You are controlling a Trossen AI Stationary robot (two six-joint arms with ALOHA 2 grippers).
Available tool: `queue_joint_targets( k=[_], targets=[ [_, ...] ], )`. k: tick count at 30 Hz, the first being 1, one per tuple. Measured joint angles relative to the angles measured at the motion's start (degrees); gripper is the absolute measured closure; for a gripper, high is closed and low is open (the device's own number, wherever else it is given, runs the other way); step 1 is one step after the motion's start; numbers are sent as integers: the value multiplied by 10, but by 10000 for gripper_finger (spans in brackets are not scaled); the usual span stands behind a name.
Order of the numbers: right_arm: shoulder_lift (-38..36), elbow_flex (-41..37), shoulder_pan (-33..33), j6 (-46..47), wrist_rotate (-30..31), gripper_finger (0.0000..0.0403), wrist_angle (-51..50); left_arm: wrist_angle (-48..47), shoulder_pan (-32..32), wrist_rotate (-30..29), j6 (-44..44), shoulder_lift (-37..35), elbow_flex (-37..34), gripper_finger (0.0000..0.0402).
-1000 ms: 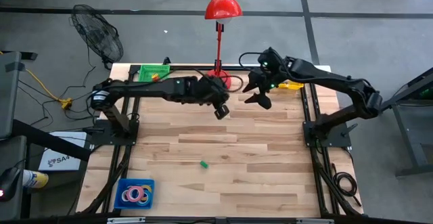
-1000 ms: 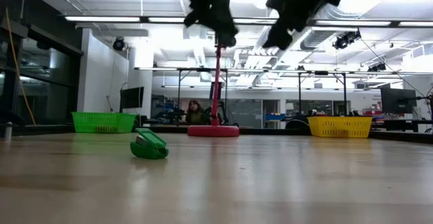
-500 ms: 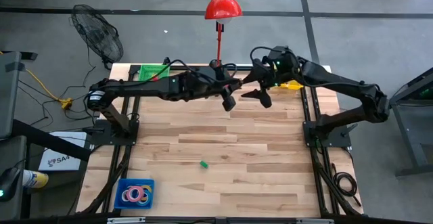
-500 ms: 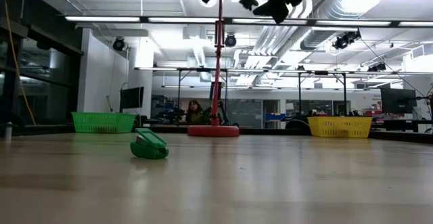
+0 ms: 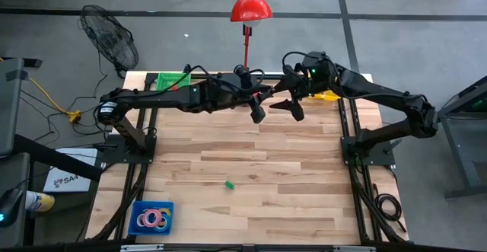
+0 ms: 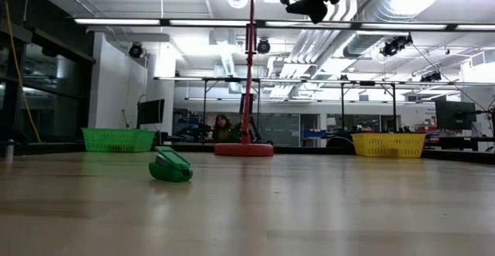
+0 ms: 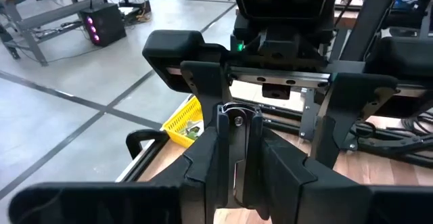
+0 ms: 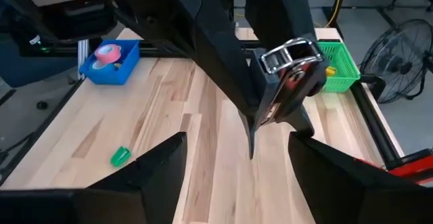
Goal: Pick and place Stapler, Stapler remover, tape
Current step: Put the dark gray staple remover into the yellow basket
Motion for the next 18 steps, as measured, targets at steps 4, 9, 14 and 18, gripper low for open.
queue_joint_targets(
  k=[4, 9, 14, 18],
  targets=[
    [0, 0, 0, -1, 10, 168, 12, 9, 0, 5, 0, 0, 0, 323],
    [-1, 0, 0, -23, 41, 173, -1, 10, 0, 17, -1, 1, 0, 323],
    [-2, 1, 0, -26, 64, 174, -24, 8, -1, 29, -2, 2, -1, 323],
    [-1, 1, 0, -30, 71, 174, -41, 9, 0, 29, -1, 2, -1, 323]
  ],
)
